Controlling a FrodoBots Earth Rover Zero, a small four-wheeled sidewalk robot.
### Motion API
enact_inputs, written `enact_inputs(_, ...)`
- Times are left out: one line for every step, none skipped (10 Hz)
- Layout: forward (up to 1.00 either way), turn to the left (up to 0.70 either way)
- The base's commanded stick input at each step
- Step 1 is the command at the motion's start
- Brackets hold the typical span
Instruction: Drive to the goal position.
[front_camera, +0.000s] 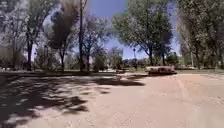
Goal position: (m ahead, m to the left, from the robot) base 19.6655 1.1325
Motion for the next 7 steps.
enact_inputs(0.70,0.01)
enact_inputs(0.70,0.01)
enact_inputs(0.70,0.01)
enact_inputs(0.70,0.01)
enact_inputs(0.70,0.01)
enact_inputs(0.70,0.01)
enact_inputs(0.70,0.01)
